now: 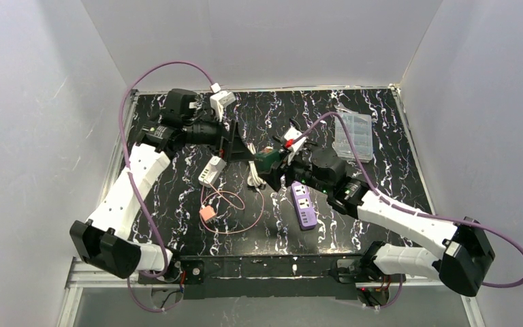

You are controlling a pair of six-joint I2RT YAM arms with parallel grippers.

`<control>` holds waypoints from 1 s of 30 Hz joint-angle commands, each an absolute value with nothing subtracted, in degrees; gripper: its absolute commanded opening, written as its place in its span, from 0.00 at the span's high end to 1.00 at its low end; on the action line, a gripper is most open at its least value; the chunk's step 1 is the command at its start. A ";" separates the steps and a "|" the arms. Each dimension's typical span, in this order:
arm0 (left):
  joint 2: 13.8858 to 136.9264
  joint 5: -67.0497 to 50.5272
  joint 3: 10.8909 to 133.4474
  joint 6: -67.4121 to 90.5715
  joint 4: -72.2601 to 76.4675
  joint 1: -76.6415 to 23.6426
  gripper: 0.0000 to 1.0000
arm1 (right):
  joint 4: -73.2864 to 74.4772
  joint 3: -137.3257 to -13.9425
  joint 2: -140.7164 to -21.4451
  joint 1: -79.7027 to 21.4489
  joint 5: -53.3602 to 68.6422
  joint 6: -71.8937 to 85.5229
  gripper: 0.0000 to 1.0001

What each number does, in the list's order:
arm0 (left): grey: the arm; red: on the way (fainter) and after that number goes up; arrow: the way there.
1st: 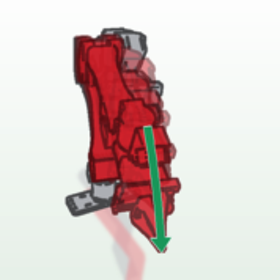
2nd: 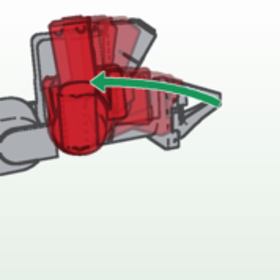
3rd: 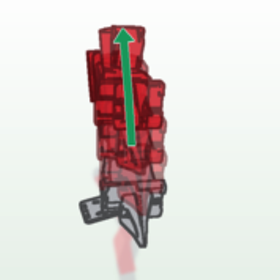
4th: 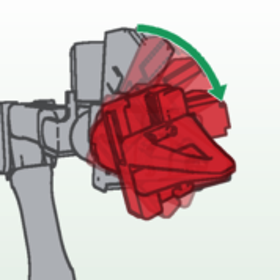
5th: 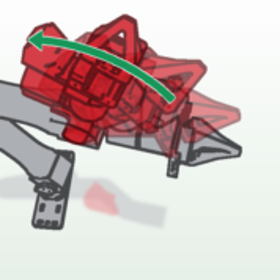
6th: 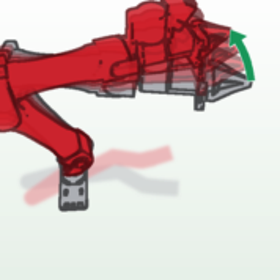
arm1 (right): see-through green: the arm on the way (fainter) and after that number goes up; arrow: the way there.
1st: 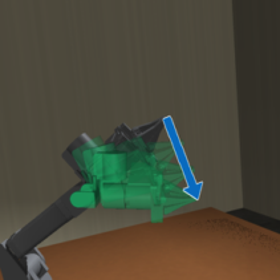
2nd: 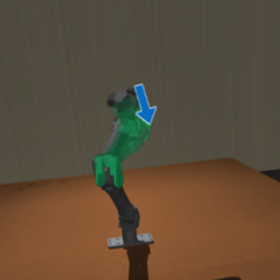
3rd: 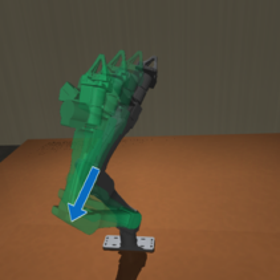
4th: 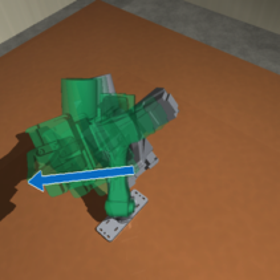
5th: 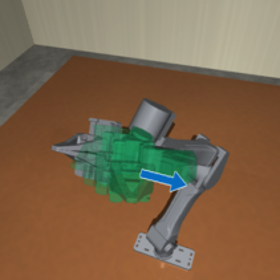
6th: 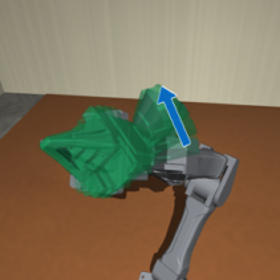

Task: Insert the plug
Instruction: Pick up the plug from the center of the board.

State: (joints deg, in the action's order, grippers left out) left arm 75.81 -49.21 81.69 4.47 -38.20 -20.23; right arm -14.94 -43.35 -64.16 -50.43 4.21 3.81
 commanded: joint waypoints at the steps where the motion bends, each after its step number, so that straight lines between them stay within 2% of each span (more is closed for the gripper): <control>1: 77.30 -44.89 81.28 12.37 -33.02 -22.65 0.02 | -20.57 -48.63 -65.58 -52.72 1.84 0.28 0.72; 18: 74.99 -41.42 75.02 13.17 -29.68 -26.64 0.02 | -22.19 -54.22 -70.86 -56.07 -1.54 0.18 0.72; 19: 75.19 -41.65 75.50 12.96 -29.48 -26.63 0.04 | -22.15 -54.33 -70.84 -56.34 -1.93 0.19 0.72; 20: 75.42 -42.44 76.05 12.55 -29.37 -26.64 0.10 | -22.16 -54.32 -70.80 -56.54 -2.53 0.18 0.71; 22: 75.69 -43.76 76.64 12.38 -29.52 -26.64 0.29 | -22.30 -54.04 -70.38 -56.60 -3.70 0.19 0.70; 24: 75.55 -45.50 76.25 12.48 -29.49 -26.67 0.58 | -22.63 -53.77 -70.00 -56.60 -4.82 0.18 0.68; 25: 75.46 -46.27 75.84 12.40 -29.49 -26.70 0.86 | -22.86 -53.69 -69.97 -56.60 -5.17 0.22 0.67; 26: 75.19 -46.26 75.52 12.27 -29.90 -26.66 1.00 | -22.84 -53.77 -70.04 -56.60 -5.26 0.20 0.65; 28: 74.41 -47.55 74.98 10.30 -30.87 -26.63 1.00 | -21.82 -54.37 -70.28 -56.60 -5.23 0.18 0.57; 30: 73.64 -49.10 74.94 7.72 -32.46 -26.59 1.00 | -19.61 -55.39 -70.13 -56.60 -4.28 0.20 0.35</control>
State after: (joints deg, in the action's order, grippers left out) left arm 76.69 -42.48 75.11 13.04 -29.45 -26.26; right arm -16.95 -50.94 -71.61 -56.82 -2.85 0.19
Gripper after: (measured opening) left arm 0.578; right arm 0.740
